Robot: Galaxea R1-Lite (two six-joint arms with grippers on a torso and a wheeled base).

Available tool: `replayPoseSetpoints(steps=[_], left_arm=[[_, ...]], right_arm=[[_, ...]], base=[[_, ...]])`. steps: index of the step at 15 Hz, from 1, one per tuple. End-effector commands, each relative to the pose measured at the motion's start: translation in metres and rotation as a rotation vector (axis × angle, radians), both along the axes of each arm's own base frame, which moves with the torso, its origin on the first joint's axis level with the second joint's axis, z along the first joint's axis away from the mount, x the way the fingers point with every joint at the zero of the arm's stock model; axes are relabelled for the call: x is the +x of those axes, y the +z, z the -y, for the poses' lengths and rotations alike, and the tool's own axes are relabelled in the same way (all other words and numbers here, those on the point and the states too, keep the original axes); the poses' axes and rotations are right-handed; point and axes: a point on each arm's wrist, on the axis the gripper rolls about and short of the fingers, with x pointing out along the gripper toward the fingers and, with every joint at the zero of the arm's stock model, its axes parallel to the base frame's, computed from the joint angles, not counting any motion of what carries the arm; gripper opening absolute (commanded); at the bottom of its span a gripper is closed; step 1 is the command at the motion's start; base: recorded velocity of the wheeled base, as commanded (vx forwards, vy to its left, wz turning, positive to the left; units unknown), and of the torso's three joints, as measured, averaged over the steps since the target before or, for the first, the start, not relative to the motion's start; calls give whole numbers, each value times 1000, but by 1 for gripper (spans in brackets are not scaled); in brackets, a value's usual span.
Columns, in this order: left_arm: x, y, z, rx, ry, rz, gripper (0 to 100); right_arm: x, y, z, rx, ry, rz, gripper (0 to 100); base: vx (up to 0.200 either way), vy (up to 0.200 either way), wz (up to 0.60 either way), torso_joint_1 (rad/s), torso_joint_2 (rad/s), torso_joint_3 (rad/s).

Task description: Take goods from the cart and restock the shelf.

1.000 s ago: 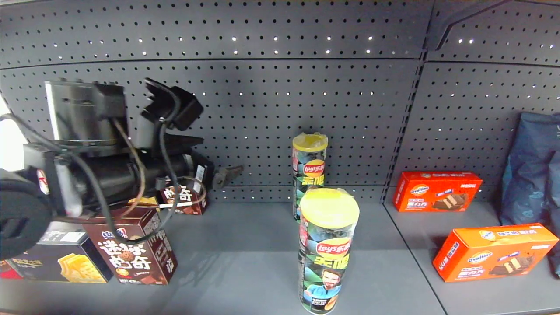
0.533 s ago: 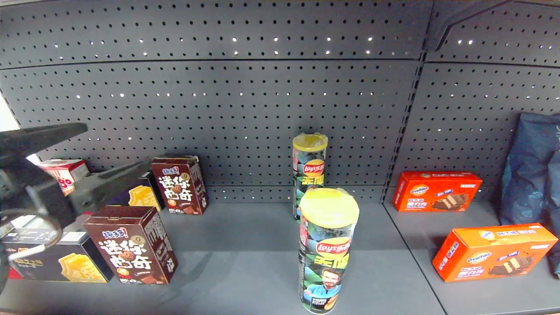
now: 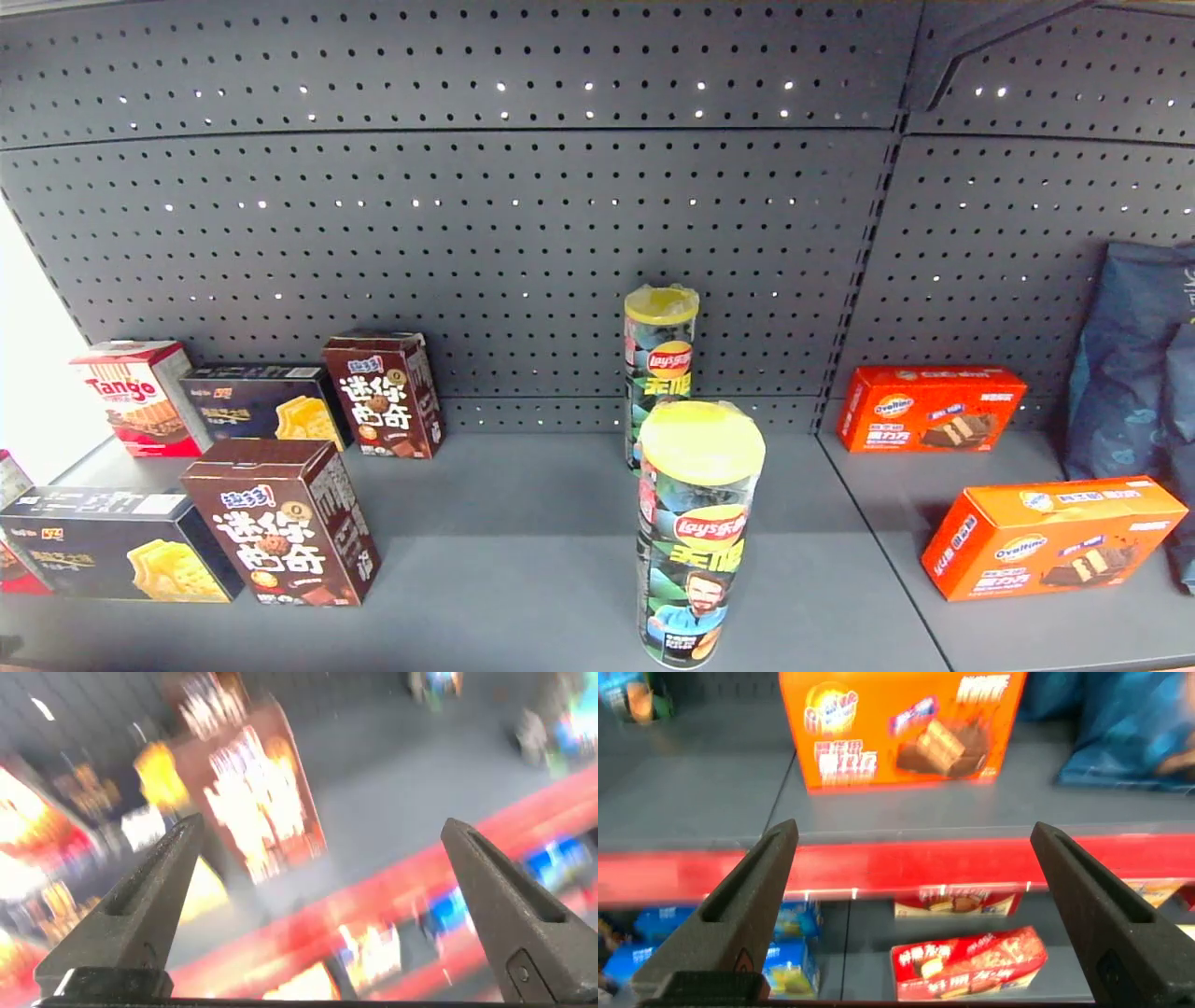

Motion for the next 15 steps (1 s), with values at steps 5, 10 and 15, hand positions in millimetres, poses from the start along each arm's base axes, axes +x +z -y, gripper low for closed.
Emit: replayPoseSetpoints(steps=[5,10,15], left_arm=[[-28,-59,-7,1,-25,8,100],[-25,-69,-6,21,-37,-33,100],[-20,-68,-4,30,-36,-80,100]], right_arm=[[116,174,-24,-31,438,-85,100],[170,110,-95,-103,665,-260,100],[179,89,-107,-131,687,-357,100]], base=[[0,0,0,0,0,0],[0,0,0,0,0,0],[0,0,0,0,0,0]])
